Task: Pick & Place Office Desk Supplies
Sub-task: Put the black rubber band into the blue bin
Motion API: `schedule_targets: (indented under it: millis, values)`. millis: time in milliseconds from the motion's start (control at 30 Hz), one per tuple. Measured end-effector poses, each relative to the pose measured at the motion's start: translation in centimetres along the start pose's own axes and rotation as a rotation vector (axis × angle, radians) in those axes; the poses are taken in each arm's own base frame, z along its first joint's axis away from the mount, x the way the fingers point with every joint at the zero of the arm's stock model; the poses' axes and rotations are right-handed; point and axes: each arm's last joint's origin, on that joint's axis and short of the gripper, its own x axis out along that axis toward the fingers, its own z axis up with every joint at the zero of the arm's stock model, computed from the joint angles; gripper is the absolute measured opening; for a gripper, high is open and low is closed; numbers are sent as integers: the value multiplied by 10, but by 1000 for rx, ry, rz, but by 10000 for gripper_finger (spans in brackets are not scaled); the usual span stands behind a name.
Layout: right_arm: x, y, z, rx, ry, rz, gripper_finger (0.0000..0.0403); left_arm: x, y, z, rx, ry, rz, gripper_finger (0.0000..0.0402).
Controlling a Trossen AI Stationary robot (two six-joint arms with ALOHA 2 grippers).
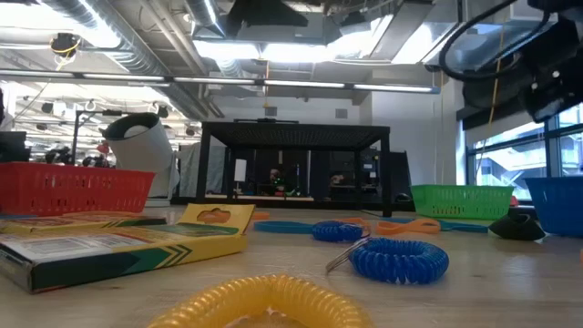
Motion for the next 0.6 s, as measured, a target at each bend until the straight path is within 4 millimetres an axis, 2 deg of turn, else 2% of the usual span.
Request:
schedule_targets:
  millis: [133,233,600]
  values:
    - [5,-2,0,26,-4,5,15,0,2,-3,-1,22,27,164]
    - [5,-2,0,36,-3,1,36,0,2,-4,7,34,33,164]
    - [4,-2,1,53,-35,-11,164,0,2,-4,9,33,34,164]
